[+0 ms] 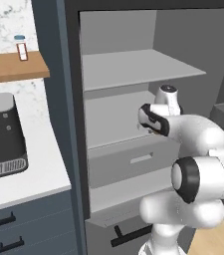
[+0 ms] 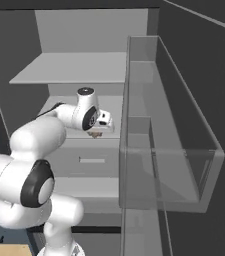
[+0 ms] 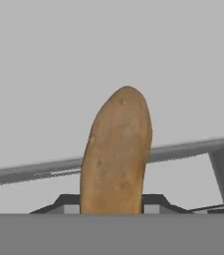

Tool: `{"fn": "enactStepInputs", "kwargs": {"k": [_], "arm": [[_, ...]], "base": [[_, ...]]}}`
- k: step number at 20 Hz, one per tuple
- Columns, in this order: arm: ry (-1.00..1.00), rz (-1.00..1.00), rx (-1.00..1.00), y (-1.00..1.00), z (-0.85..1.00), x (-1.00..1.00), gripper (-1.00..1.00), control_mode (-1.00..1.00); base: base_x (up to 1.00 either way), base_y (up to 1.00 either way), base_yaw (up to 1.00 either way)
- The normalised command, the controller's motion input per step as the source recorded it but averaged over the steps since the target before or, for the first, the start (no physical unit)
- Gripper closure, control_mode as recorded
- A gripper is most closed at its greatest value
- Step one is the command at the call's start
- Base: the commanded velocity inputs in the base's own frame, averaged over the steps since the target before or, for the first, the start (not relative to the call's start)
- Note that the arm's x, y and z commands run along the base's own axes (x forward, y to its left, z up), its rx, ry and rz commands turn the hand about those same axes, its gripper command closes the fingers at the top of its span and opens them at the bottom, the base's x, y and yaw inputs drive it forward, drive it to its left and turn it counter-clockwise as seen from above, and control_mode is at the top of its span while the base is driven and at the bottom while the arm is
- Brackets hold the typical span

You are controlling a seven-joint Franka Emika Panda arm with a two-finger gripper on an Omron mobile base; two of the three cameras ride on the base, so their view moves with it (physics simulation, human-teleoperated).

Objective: Place one sweet potato and one steak in each tupperware on the nearby counter, to pack two identical lunches.

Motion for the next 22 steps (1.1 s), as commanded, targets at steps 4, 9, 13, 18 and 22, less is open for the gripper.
{"fn": "enactStepInputs", "kwargs": {"k": [4, 9, 13, 18, 22], "arm": [[-0.11, -0.13, 0.00, 0.23, 0.30, -0.96, 1.00, -1.00], [-0.12, -0.16, 0.00, 0.34, 0.54, -0.82, 1.00, -1.00], [-0.19, -0.10, 0.00, 0.46, 0.57, -0.99, 1.00, -1.00], [-0.19, -0.01, 0.00, 0.10, 0.46, -1.00, 1.00, -1.00], [-0.13, 0.06, 0.02, 0.00, 0.37, -0.91, 1.00, -1.00]], "base": [[0.00, 0.00, 0.00], [0.00, 0.00, 0.00], [0.00, 0.00, 0.00], [0.00, 0.00, 0.00], [0.00, 0.00, 0.00]]}}
